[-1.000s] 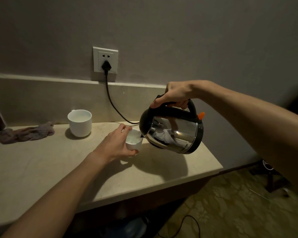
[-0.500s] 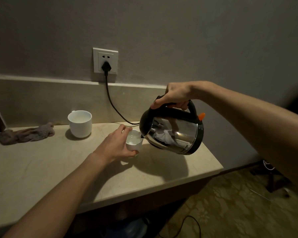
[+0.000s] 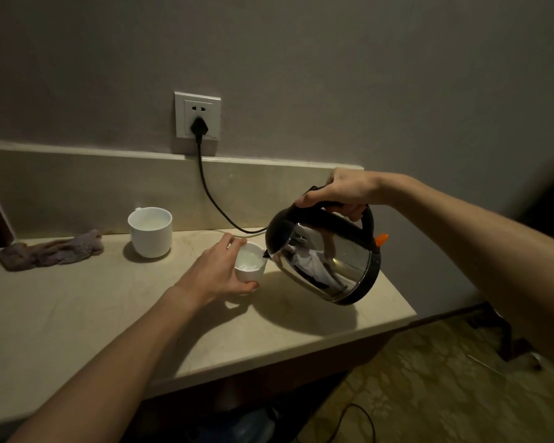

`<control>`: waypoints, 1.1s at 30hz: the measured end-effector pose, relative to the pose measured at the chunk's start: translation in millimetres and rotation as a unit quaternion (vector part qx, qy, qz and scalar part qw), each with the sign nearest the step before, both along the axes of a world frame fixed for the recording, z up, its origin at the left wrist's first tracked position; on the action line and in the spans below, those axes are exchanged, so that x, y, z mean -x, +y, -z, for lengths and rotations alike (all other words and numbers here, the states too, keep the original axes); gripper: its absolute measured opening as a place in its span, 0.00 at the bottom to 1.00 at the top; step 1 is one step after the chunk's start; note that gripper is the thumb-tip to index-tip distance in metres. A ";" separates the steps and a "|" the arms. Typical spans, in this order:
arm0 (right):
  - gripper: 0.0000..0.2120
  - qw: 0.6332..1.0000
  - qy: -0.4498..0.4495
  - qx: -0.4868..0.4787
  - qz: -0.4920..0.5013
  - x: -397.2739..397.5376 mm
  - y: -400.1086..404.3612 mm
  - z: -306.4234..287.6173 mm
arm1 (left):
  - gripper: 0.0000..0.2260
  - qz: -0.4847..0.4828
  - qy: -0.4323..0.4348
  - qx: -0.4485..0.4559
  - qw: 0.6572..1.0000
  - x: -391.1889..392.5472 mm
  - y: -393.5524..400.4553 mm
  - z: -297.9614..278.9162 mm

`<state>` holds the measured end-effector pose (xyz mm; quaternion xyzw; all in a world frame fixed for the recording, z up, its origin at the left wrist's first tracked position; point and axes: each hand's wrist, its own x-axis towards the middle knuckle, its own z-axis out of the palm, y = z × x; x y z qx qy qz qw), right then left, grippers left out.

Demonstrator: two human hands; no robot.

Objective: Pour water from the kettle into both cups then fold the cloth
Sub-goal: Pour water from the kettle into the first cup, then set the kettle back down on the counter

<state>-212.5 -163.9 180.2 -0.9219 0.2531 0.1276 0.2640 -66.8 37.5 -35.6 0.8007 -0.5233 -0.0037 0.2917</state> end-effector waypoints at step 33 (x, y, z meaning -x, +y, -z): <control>0.20 0.775 -0.507 -0.197 0.322 25.1 -49.4 115.1 | 0.46 -0.025 0.030 -0.027 0.999 5.4 -0.2 -3.2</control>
